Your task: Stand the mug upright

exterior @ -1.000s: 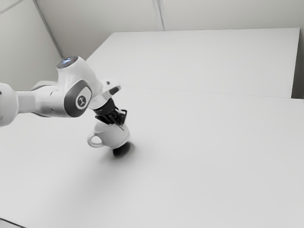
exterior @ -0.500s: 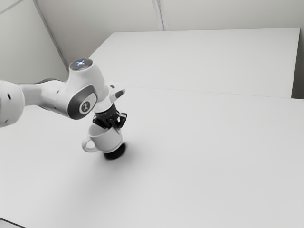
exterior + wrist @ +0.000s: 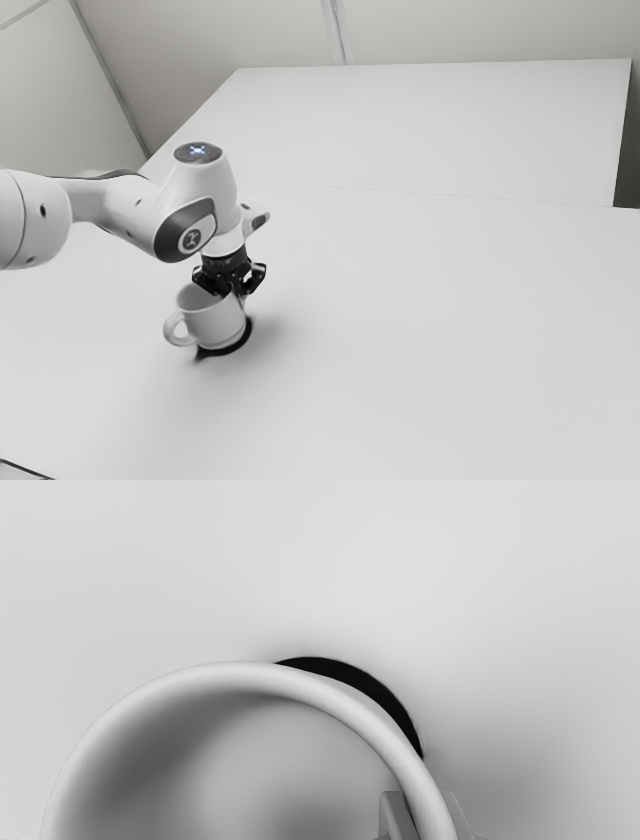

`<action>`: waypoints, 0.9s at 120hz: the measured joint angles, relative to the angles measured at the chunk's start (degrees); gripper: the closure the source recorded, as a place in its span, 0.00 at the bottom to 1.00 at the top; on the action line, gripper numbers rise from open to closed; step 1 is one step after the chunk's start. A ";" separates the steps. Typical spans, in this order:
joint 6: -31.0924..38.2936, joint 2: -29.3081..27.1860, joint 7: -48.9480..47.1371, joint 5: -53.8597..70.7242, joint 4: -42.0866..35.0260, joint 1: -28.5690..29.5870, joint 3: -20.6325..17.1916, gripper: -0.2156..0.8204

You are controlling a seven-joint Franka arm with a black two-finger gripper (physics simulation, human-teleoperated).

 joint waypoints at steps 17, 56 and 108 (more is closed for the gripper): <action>-0.11 0.71 -1.51 0.11 0.04 0.17 -0.06 0.88; -3.38 0.26 -1.98 -7.80 1.74 0.13 0.66 0.36; -14.81 -3.61 0.66 -13.14 7.40 1.66 1.05 0.23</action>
